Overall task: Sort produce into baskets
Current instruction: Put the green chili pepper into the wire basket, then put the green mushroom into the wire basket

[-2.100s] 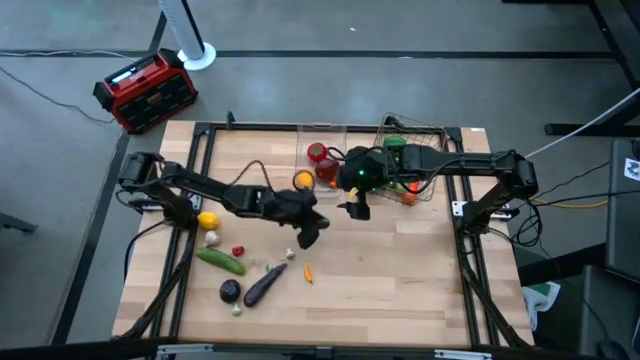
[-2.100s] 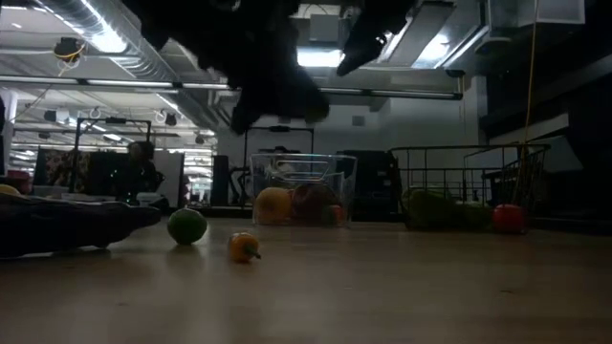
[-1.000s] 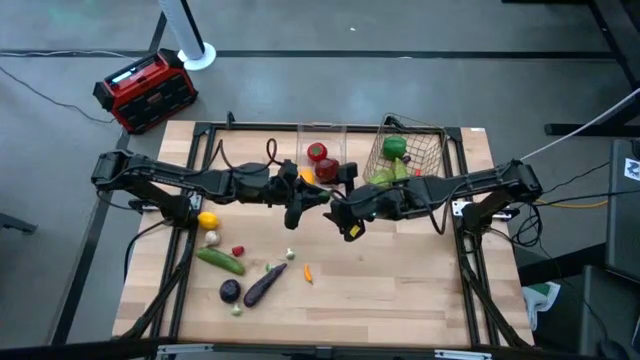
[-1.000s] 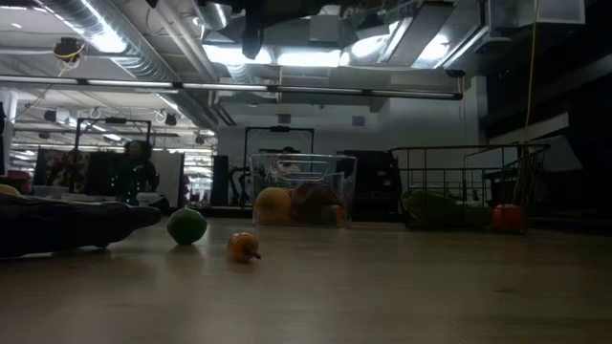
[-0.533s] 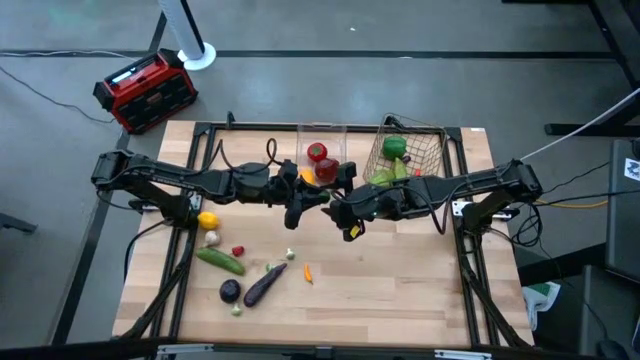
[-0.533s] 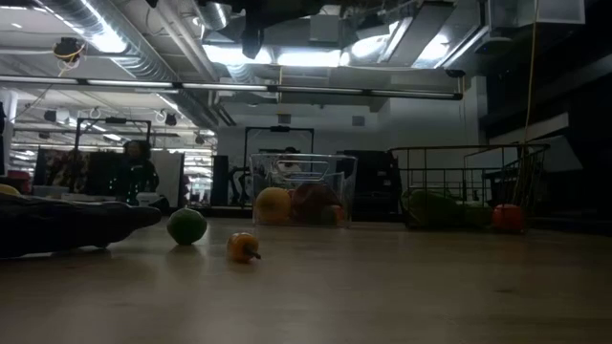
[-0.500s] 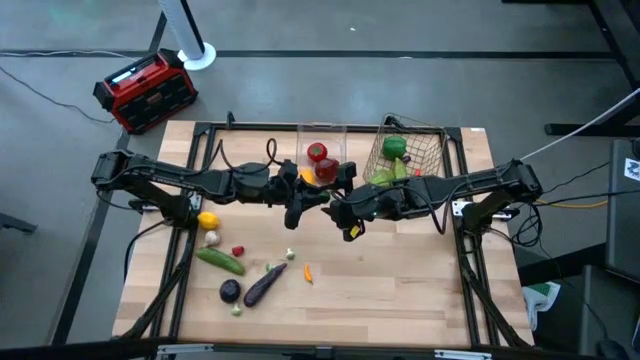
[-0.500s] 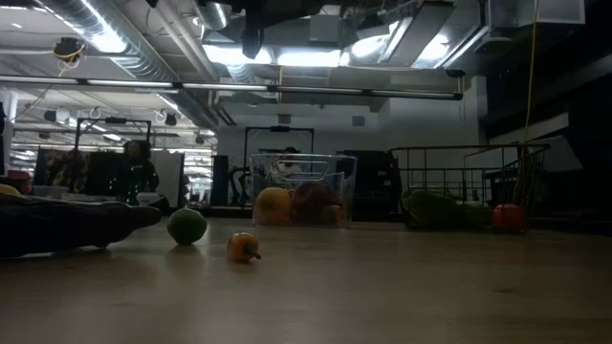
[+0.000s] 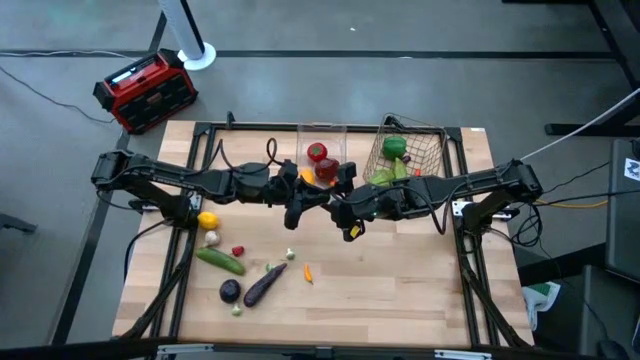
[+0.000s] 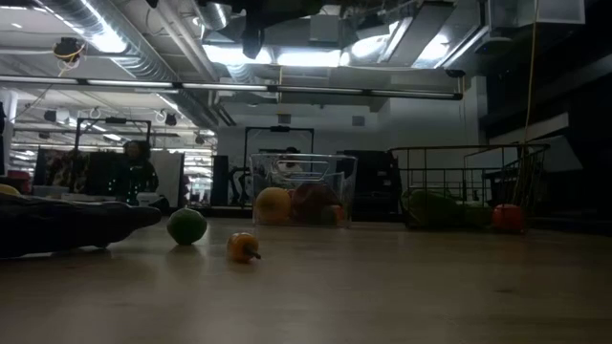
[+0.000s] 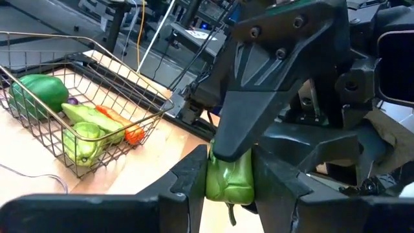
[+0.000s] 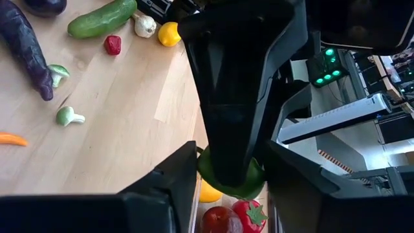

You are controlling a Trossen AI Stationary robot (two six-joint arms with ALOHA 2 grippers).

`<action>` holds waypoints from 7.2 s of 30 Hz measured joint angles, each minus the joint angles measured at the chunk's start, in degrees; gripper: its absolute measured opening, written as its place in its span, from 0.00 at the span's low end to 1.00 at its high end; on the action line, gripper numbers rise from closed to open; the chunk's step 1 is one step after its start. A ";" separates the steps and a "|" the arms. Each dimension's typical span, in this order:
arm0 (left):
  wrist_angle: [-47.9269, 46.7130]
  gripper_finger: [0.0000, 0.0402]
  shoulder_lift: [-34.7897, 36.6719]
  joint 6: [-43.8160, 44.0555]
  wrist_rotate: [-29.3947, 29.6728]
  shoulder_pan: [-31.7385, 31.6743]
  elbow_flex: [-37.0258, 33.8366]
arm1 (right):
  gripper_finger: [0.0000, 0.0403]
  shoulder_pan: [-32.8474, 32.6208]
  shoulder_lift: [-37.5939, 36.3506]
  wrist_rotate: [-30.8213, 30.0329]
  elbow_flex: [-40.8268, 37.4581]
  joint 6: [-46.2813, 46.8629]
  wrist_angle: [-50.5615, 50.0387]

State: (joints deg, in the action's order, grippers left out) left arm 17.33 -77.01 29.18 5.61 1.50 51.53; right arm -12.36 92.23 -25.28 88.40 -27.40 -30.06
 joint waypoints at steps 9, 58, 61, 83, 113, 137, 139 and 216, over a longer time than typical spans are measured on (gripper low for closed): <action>-0.20 0.29 -0.02 -1.27 -3.46 -0.04 0.00 | 0.35 -0.02 0.00 0.83 0.00 0.02 0.01; -27.45 0.52 -0.07 -11.25 -3.64 5.09 -0.04 | 0.35 26.48 -0.13 10.36 0.02 20.97 -47.93; -27.50 0.51 -0.07 -11.24 -3.63 6.49 -0.04 | 0.35 27.71 -0.13 11.98 0.02 20.96 -48.03; -33.88 0.51 -11.61 -9.67 -3.13 13.86 -0.07 | 0.59 28.55 -0.13 12.02 0.02 21.11 -47.81; -36.88 0.21 -21.33 -8.19 -2.32 13.73 -0.07 | 0.75 28.50 -0.13 21.26 0.02 21.16 -36.34; -30.72 0.20 -20.52 -14.50 -0.35 8.08 10.48 | 0.75 21.78 -0.11 41.42 0.02 15.88 -26.14; -29.39 0.20 -20.48 -16.26 -0.35 7.74 12.05 | 0.75 19.86 -0.11 41.42 0.02 13.68 -26.14; -27.84 0.24 -20.50 -55.14 31.73 17.91 25.46 | 0.40 7.19 -0.35 41.28 0.04 22.56 -13.93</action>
State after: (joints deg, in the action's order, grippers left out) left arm -10.51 -97.51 -25.96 37.34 19.41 76.99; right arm -5.17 91.88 16.00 88.44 -4.83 -43.99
